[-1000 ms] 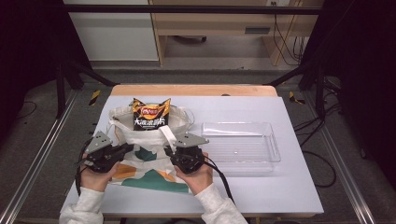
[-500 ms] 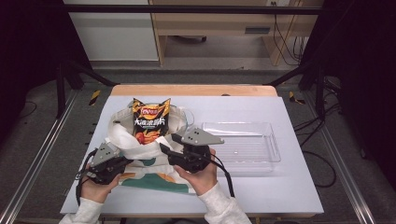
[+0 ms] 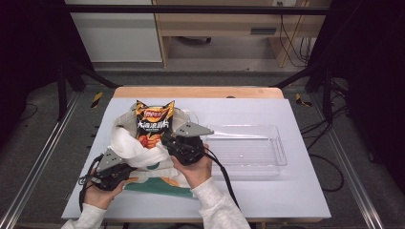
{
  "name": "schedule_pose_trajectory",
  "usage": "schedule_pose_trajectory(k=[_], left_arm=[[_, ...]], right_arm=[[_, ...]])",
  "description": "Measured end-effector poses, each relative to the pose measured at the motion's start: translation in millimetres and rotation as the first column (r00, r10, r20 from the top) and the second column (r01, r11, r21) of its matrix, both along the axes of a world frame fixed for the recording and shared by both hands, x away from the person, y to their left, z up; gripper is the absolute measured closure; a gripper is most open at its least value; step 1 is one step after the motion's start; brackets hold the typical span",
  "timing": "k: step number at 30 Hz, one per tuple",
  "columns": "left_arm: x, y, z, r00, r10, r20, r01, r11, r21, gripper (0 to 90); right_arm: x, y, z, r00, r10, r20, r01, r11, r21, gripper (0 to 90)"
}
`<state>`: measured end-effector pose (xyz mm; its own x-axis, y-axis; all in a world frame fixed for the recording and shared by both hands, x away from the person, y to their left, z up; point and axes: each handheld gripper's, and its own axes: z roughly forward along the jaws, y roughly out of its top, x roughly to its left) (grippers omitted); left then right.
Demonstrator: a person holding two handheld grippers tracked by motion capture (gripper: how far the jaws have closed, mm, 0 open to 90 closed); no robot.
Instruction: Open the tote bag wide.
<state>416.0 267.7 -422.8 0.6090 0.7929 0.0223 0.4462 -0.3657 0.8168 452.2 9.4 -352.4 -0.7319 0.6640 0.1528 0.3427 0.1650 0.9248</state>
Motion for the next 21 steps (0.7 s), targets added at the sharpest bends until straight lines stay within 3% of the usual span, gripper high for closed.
schedule_pose_trajectory(k=[2,7,11,12,17,20,21], left_arm=[[-0.5,1.5,0.4,1.0000,0.007,0.004,-0.007,1.0000,-0.004,79.1],[-11.2,15.6,18.9,0.9967,0.041,0.070,-0.034,0.9952,-0.092,74.6],[-17.3,28.8,33.5,0.9902,0.086,0.110,-0.068,0.9850,-0.158,79.9],[-17.3,28.8,33.5,0.9902,0.086,0.110,-0.068,0.9850,-0.158,82.1],[-21.8,43.3,57.6,0.9729,0.137,0.187,-0.090,0.9672,-0.237,88.2],[-18.3,43.2,61.6,0.9719,0.138,0.190,-0.091,0.9673,-0.237,89.6],[-11.9,40.3,60.8,0.9762,0.130,0.173,-0.089,0.9698,-0.227,89.7]], right_arm=[[1.8,1.4,-3.9,0.9999,-0.010,-0.006,0.009,0.9997,-0.023,86.8],[7.1,0.5,-16.1,0.9991,-0.033,-0.028,0.031,0.9975,-0.063,88.6],[8.2,-1.1,-19.1,0.9985,-0.039,-0.039,0.036,0.9967,-0.073,90.0],[7.8,-1.0,-19.9,0.9983,-0.040,-0.042,0.037,0.9966,-0.073,90.0],[4.3,1.4,-27.6,0.9978,-0.021,-0.063,0.015,0.9962,-0.086,90.0],[0.6,3.1,-32.2,0.9976,-0.008,-0.068,0.002,0.9957,-0.092,90.0],[-0.6,3.8,-33.8,0.9976,-0.006,-0.068,-0.001,0.9953,-0.097,90.0]])
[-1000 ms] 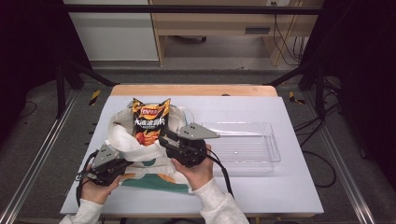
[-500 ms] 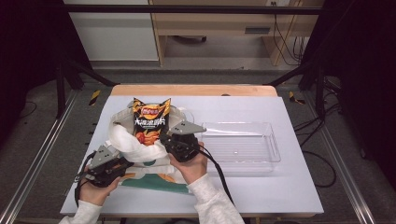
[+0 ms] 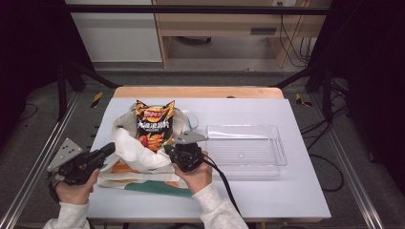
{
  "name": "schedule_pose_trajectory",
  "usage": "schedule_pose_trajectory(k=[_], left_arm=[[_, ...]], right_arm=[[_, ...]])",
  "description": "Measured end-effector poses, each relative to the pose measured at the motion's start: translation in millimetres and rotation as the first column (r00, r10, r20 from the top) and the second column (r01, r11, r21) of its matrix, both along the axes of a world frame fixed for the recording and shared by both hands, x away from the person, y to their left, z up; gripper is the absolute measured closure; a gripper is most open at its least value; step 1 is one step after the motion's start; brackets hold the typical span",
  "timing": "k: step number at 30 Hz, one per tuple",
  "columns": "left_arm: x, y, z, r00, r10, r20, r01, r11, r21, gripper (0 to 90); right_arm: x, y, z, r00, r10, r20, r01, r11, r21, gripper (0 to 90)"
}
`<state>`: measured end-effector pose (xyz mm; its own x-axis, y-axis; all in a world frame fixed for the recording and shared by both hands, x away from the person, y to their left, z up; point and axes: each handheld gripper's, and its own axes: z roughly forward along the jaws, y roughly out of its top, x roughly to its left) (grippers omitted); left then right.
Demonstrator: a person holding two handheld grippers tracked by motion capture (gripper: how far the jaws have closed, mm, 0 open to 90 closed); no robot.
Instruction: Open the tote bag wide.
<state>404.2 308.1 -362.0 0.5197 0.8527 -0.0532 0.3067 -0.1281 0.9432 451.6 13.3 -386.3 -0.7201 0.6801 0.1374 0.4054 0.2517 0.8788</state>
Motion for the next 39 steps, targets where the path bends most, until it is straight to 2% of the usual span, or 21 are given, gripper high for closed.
schedule_pose_trajectory(k=[1,2,4,5,6,7,8,10,12,16,17,21,24,25,27,30,32,35,36,38,39], left_arm=[[0.0,0.0,0.0,1.0000,0.000,0.000,0.000,1.0000,0.000,89.9],[4.4,-2.4,-2.8,0.9999,-0.003,-0.015,0.003,0.9998,0.019,89.9],[12.9,-6.4,-14.2,0.9974,-0.014,-0.070,0.016,0.9991,0.040,90.0],[12.9,-6.4,-14.2,0.9974,-0.014,-0.070,0.016,0.9991,0.040,90.0],[16.8,-8.2,-23.8,0.9943,-0.013,-0.106,0.019,0.9978,0.063,90.0],[16.8,-8.2,-23.8,0.9943,-0.013,-0.106,0.019,0.9978,0.063,90.0],[19.0,-8.6,-32.6,0.9907,-0.015,-0.136,0.026,0.9963,0.082,90.0],[20.9,-8.7,-36.8,0.9906,-0.033,-0.133,0.045,0.9951,0.088,90.0],[18.4,-9.6,-46.6,0.9841,-0.023,-0.176,0.045,0.9915,0.122,90.0],[16.5,-10.8,-54.5,0.9787,-0.028,-0.203,0.058,0.9884,0.141,90.0],[15.8,-11.5,-58.3,0.9766,-0.030,-0.213,0.066,0.9847,0.161,90.0],[13.8,-12.8,-64.2,0.9728,-0.032,-0.229,0.074,0.9819,0.175,90.0],[12.6,-14.0,-72.0,0.9670,-0.034,-0.253,0.087,0.9750,0.204,90.0],[12.6,-14.0,-72.0,0.9670,-0.034,-0.253,0.087,0.9750,0.204,90.0],[12.2,-14.2,-77.7,0.9626,-0.035,-0.269,0.099,0.9685,0.229,90.0],[11.3,-14.6,-80.2,0.9626,-0.034,-0.269,0.100,0.9674,0.233,90.0],[9.8,-15.9,-83.8,0.9627,-0.032,-0.269,0.103,0.9611,0.256,90.0],[9.5,-17.8,-87.4,0.9599,-0.034,-0.278,0.111,0.9577,0.266,90.0],[9.5,-20.8,-91.1,0.9548,-0.038,-0.295,0.128,0.9480,0.291,90.0],[9.1,-22.5,-92.0,0.9561,-0.034,-0.291,0.126,0.9448,0.302,90.0],[9.0,-22.8,-91.8,0.9572,-0.033,-0.287,0.124,0.9447,0.304,90.0]], right_arm=[[0.0,0.0,0.0,1.0000,0.000,0.000,0.000,1.0000,0.000,90.0],[-2.5,0.8,-3.6,0.9999,0.008,-0.006,-0.008,0.9999,-0.011,90.0],[-4.0,0.8,-6.3,0.9999,0.009,-0.013,-0.009,0.9998,-0.017,90.0],[-4.0,0.8,-6.3,0.9999,0.009,-0.013,-0.009,0.9998,-0.017,90.0],[-5.0,-0.1,-9.2,0.9997,0.013,-0.019,-0.013,0.9998,-0.018,90.0],[-5.0,-0.1,-9.2,0.9997,0.013,-0.019,-0.013,0.9998,-0.018,90.0],[-5.9,-1.0,-12.7,0.9996,0.016,-0.024,-0.016,0.9997,-0.016,90.0],[-6.7,-1.3,-14.5,0.9995,0.015,-0.029,-0.016,0.9997,-0.017,90.0],[-9.0,-1.8,-21.1,0.9989,0.017,-0.045,-0.018,0.9995,-0.025,90.0],[-11.4,-2.0,-29.4,0.9981,0.019,-0.058,-0.020,0.9994,-0.026,90.0],[-13.1,-2.4,-35.2,0.9973,0.020,-0.070,-0.022,0.9993,-0.029,90.0],[-15.0,-3.8,-42.9,0.9960,0.019,-0.087,-0.021,0.9994,-0.029,90.0],[-17.3,-3.8,-52.1,0.9937,0.015,-0.111,-0.019,0.9992,-0.035,90.0],[-17.7,-3.3,-54.1,0.9935,0.016,-0.112,-0.020,0.9991,-0.037,90.0],[-18.5,-2.9,-57.8,0.9927,0.017,-0.119,-0.022,0.9990,-0.039,90.0],[-19.1,-2.3,-61.2,0.9919,0.016,-0.126,-0.022,0.9988,-0.045,90.0],[-19.0,-1.8,-64.7,0.9908,0.008,-0.135,-0.015,0.9986,-0.051,90.0],[-18.8,-0.1,-66.9,0.9889,0.001,-0.148,-0.011,0.9976,-0.069,90.0],[-18.4,1.7,-68.3,0.9872,-0.002,-0.159,-0.011,0.9965,-0.083,90.0],[-17.8,1.6,-66.9,0.9874,-0.002,-0.158,-0.011,0.9966,-0.082,90.0],[-16.7,0.8,-62.8,0.9876,-0.002,-0.157,-0.008,0.9980,-0.063,90.0]])
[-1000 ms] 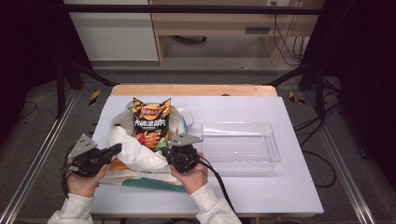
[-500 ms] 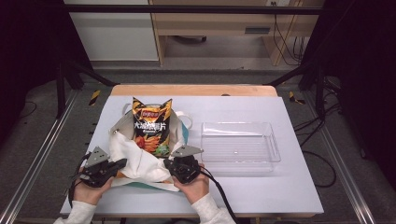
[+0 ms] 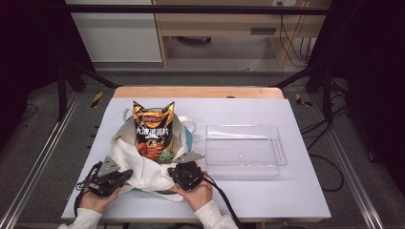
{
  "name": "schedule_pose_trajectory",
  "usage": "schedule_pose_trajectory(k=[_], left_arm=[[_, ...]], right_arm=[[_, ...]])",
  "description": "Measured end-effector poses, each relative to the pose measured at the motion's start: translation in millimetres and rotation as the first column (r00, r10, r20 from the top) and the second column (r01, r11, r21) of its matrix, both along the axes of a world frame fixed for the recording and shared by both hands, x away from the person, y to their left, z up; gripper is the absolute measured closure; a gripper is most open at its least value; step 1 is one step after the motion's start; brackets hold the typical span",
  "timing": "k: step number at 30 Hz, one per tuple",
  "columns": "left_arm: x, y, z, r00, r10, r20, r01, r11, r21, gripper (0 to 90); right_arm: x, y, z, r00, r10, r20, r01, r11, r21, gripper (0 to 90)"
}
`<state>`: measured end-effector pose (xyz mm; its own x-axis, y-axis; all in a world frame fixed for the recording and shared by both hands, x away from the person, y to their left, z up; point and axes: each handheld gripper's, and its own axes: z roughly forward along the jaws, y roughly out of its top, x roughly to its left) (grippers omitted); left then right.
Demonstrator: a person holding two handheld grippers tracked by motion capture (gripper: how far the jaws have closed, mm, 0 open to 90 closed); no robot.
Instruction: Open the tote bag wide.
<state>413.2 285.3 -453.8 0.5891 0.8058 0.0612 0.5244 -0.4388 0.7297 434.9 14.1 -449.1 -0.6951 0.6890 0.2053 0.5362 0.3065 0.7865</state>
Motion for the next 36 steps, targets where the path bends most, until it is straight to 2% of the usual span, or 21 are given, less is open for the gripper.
schedule_pose_trajectory(k=[1,5,6,7,10,11,12,13,14,16,19,20,21,22,23,24,25,28,33,35,36], left_arm=[[0.6,0.5,-0.2,1.0000,0.001,-0.005,-0.001,1.0000,-0.003,90.0],[0.9,0.3,-0.5,1.0000,0.000,-0.009,0.000,1.0000,-0.003,90.0],[0.9,0.4,-0.4,1.0000,0.000,-0.009,0.000,1.0000,-0.003,90.0],[1.1,1.1,-0.1,0.9999,0.000,-0.011,-0.001,0.9999,-0.011,90.0],[1.6,2.3,1.8,0.9999,-0.001,-0.013,0.001,0.9996,-0.030,90.0],[1.3,3.6,7.4,1.0000,-0.003,0.004,0.004,0.9984,-0.056,90.0],[1.3,3.6,7.4,1.0000,-0.003,0.004,0.004,0.9984,-0.056,90.0],[1.3,6.2,17.8,0.9988,0.010,0.048,-0.006,0.9962,-0.087,90.0],[1.3,6.2,17.8,0.9988,0.010,0.048,-0.006,0.9962,-0.087,90.0],[4.1,9.6,30.5,0.9957,0.034,0.086,-0.023,0.9921,-0.123,90.0],[19.0,13.2,46.9,0.9908,0.067,0.118,-0.050,0.9882,-0.145,90.0],[19.0,13.2,46.9,0.9908,0.067,0.118,-0.050,0.9882,-0.145,90.0],[29.8,13.1,48.9,0.9904,0.081,0.112,-0.062,0.9858,-0.156,90.0],[29.8,13.1,48.9,0.9904,0.081,0.112,-0.062,0.9858,-0.156,90.0],[41.4,12.4,47.8,0.9903,0.093,0.103,-0.076,0.9854,-0.152,90.0],[41.4,12.4,47.8,0.9903,0.093,0.103,-0.076,0.9854,-0.152,90.0],[51.4,12.7,44.7,0.9910,0.095,0.094,-0.081,0.9859,-0.147,90.0],[60.0,13.7,38.4,0.9920,0.096,0.082,-0.085,0.9888,-0.122,90.0],[64.5,13.4,29.4,0.9943,0.089,0.058,-0.084,0.9930,-0.083,90.0],[65.0,12.9,23.2,0.9961,0.081,0.036,-0.080,0.9965,-0.025,90.0],[65.0,12.9,23.2,0.9961,0.081,0.036,-0.080,0.9965,-0.025,90.0]], right_arm=[[1.0,0.2,8.0,0.9998,-0.010,0.016,0.010,0.9997,0.023,90.0],[3.9,7.5,17.0,0.9983,-0.026,0.053,0.025,0.9996,0.015,90.0],[5.7,10.6,15.5,0.9979,-0.028,0.059,0.028,0.9996,-0.007,90.0],[8.5,15.5,7.4,0.9991,-0.029,0.030,0.030,0.9989,-0.035,90.0],[7.7,17.5,-1.3,0.9992,-0.034,0.021,0.035,0.9975,-0.061,90.0],[6.8,15.7,-6.4,0.9992,-0.036,0.016,0.037,0.9980,-0.051,90.0],[6.8,15.7,-6.4,0.9992,-0.036,0.016,0.037,0.9980,-0.051,90.0],[6.5,14.3,-8.5,0.9995,-0.032,-0.001,0.032,0.9981,-0.052,90.0],[6.0,14.7,-9.6,0.9996,-0.029,-0.004,0.029,0.9979,-0.058,90.0],[5.4,15.1,-10.8,0.9996,-0.027,0.000,0.027,0.9975,-0.066,90.0],[2.5,17.3,-13.7,0.9995,-0.030,0.003,0.030,0.9957,-0.087,90.0],[2.5,17.3,-13.7,0.9995,-0.030,0.003,0.030,0.9957,-0.087,90.0],[1.1,17.7,-15.4,0.9996,-0.027,0.005,0.027,0.9952,-0.094,90.0],[1.1,17.7,-15.4,0.9996,-0.027,0.005,0.027,0.9952,-0.094,90.0],[0.3,17.0,-18.1,0.9997,-0.026,-0.001,0.026,0.9957,-0.089,90.0],[0.3,17.0,-18.1,0.9997,-0.026,-0.001,0.026,0.9957,-0.089,90.0],[-0.1,16.2,-20.9,0.9996,-0.027,-0.005,0.027,0.9963,-0.082,90.0],[-1.0,16.8,-23.0,0.9996,-0.029,0.001,0.029,0.9966,-0.077,90.0],[0.8,15.7,-19.9,0.9997,-0.022,-0.013,0.021,0.9967,-0.079,90.0],[2.3,12.9,-15.8,0.9996,-0.025,-0.012,0.024,0.9979,-0.061,90.0],[2.8,11.1,-12.7,0.9994,-0.033,-0.009,0.033,0.9983,-0.048,90.0]])
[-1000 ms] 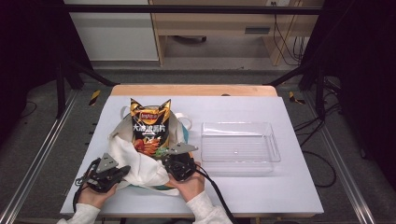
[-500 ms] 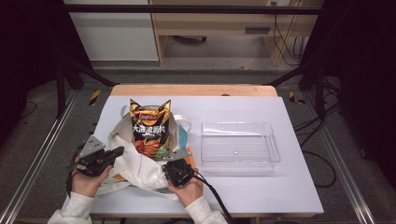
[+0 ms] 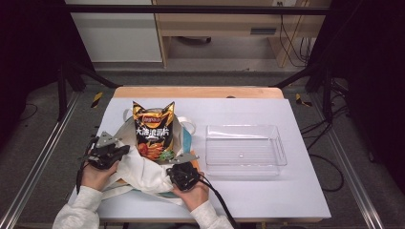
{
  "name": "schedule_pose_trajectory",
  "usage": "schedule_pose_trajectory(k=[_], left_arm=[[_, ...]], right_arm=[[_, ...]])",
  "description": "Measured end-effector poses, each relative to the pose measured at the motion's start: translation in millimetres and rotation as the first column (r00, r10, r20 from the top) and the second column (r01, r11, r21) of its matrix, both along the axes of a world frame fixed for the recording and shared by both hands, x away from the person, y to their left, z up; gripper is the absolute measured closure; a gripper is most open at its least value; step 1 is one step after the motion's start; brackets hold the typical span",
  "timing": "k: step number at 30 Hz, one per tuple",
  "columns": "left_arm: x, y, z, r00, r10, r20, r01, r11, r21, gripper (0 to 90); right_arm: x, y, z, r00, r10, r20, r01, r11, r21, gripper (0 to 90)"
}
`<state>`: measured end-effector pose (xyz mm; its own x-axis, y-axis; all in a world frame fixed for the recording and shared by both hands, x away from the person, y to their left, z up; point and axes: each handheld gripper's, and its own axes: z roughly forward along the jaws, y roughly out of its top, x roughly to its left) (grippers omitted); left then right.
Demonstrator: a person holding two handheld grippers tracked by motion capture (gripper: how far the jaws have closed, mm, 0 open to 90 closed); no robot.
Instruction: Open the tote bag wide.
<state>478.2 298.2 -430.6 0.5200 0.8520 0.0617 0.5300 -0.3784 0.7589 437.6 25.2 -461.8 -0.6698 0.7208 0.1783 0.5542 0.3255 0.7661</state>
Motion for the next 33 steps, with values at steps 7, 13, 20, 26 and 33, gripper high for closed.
schedule_pose_trajectory(k=[7,13,20,26,33], left_arm=[[-2.1,13.3,-14.4,0.9965,0.041,-0.073,-0.038,0.9985,0.039,90.0],[-7.4,27.6,-24.6,0.9935,0.052,-0.101,-0.049,0.9982,0.033,90.0],[-17.9,30.6,-28.9,0.9948,0.040,-0.094,-0.034,0.9975,0.062,90.0],[-17.7,29.6,-29.3,0.9952,0.042,-0.089,-0.037,0.9975,0.061,90.0],[-8.0,30.2,6.0,0.9974,0.053,0.048,-0.052,0.9983,-0.028,90.0]], right_arm=[[8.5,-13.1,14.5,0.9970,-0.064,0.044,0.064,0.9980,-0.001,90.0],[10.9,-18.2,8.7,0.9919,-0.118,0.047,0.121,0.9896,-0.077,90.0],[9.4,-30.4,-5.1,0.9881,-0.152,0.024,0.153,0.9846,-0.084,90.0],[4.8,-26.8,-12.0,0.9832,-0.172,0.062,0.177,0.9787,-0.103,90.0],[5.0,-29.3,-13.7,0.9849,-0.164,0.056,0.168,0.9828,-0.077,90.0]])
